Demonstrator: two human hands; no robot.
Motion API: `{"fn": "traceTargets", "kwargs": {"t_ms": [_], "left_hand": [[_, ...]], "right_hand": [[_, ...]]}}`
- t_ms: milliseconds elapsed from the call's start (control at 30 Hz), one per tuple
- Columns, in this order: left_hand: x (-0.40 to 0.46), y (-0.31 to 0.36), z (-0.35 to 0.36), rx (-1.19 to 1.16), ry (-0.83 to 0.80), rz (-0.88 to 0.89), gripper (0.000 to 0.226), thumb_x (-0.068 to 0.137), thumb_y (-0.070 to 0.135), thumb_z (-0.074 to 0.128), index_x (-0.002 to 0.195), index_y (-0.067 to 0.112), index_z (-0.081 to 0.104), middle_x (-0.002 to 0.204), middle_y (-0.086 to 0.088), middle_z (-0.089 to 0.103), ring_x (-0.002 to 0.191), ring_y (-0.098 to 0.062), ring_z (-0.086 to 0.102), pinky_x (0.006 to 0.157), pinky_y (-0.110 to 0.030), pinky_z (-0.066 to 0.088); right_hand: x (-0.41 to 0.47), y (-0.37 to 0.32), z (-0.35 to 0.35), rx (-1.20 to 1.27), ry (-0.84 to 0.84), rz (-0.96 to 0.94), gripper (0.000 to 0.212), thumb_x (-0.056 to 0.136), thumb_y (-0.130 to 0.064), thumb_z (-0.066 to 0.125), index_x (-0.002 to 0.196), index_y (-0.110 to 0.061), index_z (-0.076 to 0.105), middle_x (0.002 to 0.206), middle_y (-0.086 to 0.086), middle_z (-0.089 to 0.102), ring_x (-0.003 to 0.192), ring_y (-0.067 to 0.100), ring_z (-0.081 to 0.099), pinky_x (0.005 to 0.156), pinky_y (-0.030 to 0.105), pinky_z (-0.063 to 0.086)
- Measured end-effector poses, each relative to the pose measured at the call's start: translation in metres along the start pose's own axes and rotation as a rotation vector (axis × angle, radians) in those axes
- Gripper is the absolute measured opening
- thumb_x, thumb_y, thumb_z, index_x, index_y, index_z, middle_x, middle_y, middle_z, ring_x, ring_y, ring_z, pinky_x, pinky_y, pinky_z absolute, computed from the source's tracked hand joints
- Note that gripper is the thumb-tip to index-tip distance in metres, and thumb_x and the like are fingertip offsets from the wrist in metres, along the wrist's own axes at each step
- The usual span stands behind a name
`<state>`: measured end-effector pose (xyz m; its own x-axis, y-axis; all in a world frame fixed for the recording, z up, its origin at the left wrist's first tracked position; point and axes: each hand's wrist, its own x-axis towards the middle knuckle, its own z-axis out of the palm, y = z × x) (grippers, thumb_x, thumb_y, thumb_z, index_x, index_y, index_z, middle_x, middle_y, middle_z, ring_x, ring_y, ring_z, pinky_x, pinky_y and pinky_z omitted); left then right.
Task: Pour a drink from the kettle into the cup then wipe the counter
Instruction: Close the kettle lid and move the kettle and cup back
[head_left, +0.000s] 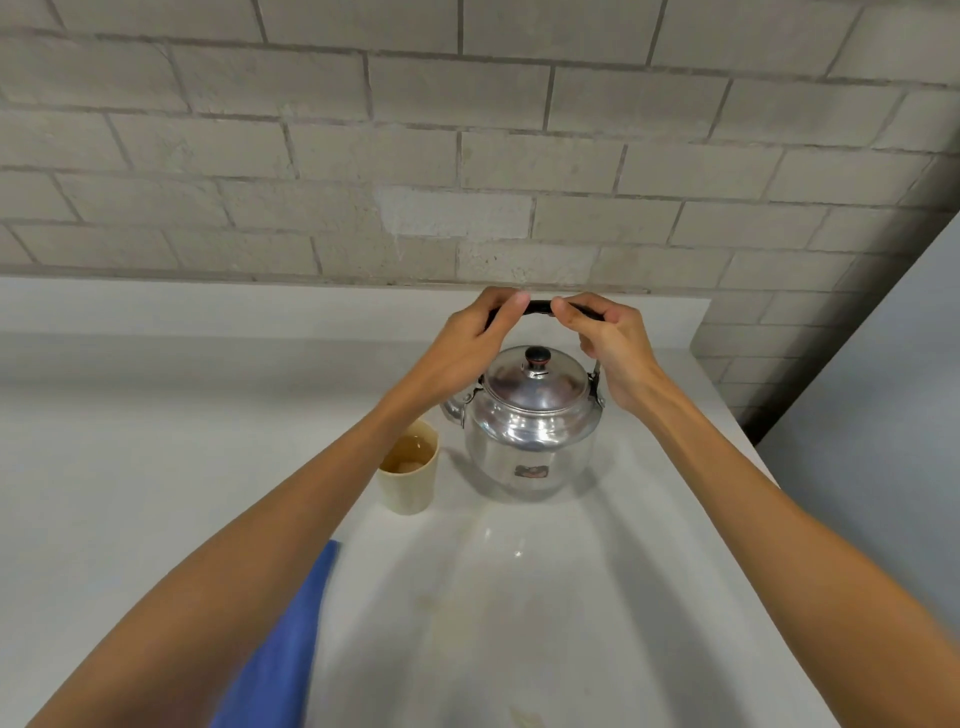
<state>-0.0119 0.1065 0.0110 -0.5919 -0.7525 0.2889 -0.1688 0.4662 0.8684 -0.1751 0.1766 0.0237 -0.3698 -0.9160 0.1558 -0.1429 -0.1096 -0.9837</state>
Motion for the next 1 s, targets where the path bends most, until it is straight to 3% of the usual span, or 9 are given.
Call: {"fn": "traceTargets", "kwargs": {"t_ms": [133, 233, 333, 600, 733, 867, 1000], "left_hand": [[0.021, -0.012, 0.005, 0.018, 0.064, -0.046, 0.047, 0.091, 0.056, 0.036, 0.102, 0.018, 0.062, 0.085, 0.002, 0.068, 0.08, -0.01, 0.065, 0.078, -0.028, 0.052], [0.037, -0.024, 0.004, 0.121, 0.096, -0.06, 0.048, 0.092, 0.055, 0.037, 0.088, 0.015, 0.064, 0.063, 0.004, 0.055, 0.06, -0.011, 0.055, 0.066, -0.028, 0.048], [0.052, -0.039, 0.005, 0.171, 0.113, -0.064, 0.046, 0.092, 0.054, 0.037, 0.081, 0.015, 0.059, 0.057, 0.009, 0.046, 0.047, 0.0, 0.045, 0.05, -0.01, 0.036], [0.084, -0.075, 0.006, 0.198, 0.088, -0.057, 0.039, 0.096, 0.045, 0.037, 0.07, 0.017, 0.045, 0.055, 0.006, 0.043, 0.048, -0.007, 0.038, 0.048, -0.009, 0.035], [0.098, -0.08, 0.004, 0.215, 0.108, -0.013, 0.036, 0.097, 0.038, 0.039, 0.07, 0.014, 0.044, 0.056, 0.005, 0.043, 0.05, -0.007, 0.04, 0.05, -0.01, 0.036], [0.106, -0.083, 0.006, 0.213, 0.135, 0.025, 0.032, 0.098, 0.032, 0.039, 0.075, 0.01, 0.045, 0.058, 0.008, 0.044, 0.051, -0.005, 0.042, 0.052, -0.009, 0.037], [0.109, -0.085, 0.011, 0.203, 0.187, 0.039, 0.034, 0.098, 0.032, 0.04, 0.074, 0.008, 0.043, 0.058, 0.007, 0.042, 0.052, -0.006, 0.039, 0.055, -0.011, 0.037]], "right_hand": [[0.019, 0.013, 0.002, 0.036, 0.005, 0.035, 0.028, 0.083, -0.027, 0.07, 0.098, -0.003, 0.07, 0.046, -0.021, 0.053, 0.042, -0.005, 0.045, 0.044, 0.005, 0.033], [0.035, 0.024, 0.005, 0.046, -0.008, 0.043, 0.029, 0.083, -0.027, 0.071, 0.098, -0.002, 0.07, 0.047, -0.019, 0.052, 0.042, -0.002, 0.042, 0.045, 0.007, 0.032], [0.05, 0.035, 0.007, 0.046, -0.021, 0.044, 0.029, 0.084, -0.027, 0.069, 0.099, -0.003, 0.07, 0.049, -0.019, 0.053, 0.042, -0.002, 0.041, 0.046, 0.007, 0.032], [0.088, 0.062, 0.011, -0.019, -0.082, 0.026, 0.025, 0.088, -0.027, 0.064, 0.098, -0.005, 0.07, 0.053, -0.023, 0.058, 0.05, -0.008, 0.051, 0.054, 0.006, 0.038], [0.107, 0.066, 0.013, -0.008, -0.077, 0.012, 0.023, 0.088, -0.024, 0.064, 0.1, -0.005, 0.07, 0.074, -0.011, 0.064, 0.055, -0.009, 0.052, 0.06, 0.012, 0.038], [0.119, 0.07, 0.013, -0.013, -0.08, -0.024, 0.021, 0.089, -0.021, 0.061, 0.103, -0.007, 0.07, 0.091, -0.002, 0.068, 0.067, -0.012, 0.055, 0.062, 0.003, 0.04], [0.122, 0.073, 0.01, -0.055, -0.114, -0.056, 0.021, 0.09, -0.023, 0.06, 0.102, -0.008, 0.069, 0.094, 0.0, 0.067, 0.079, -0.01, 0.057, 0.067, 0.001, 0.04]]}}
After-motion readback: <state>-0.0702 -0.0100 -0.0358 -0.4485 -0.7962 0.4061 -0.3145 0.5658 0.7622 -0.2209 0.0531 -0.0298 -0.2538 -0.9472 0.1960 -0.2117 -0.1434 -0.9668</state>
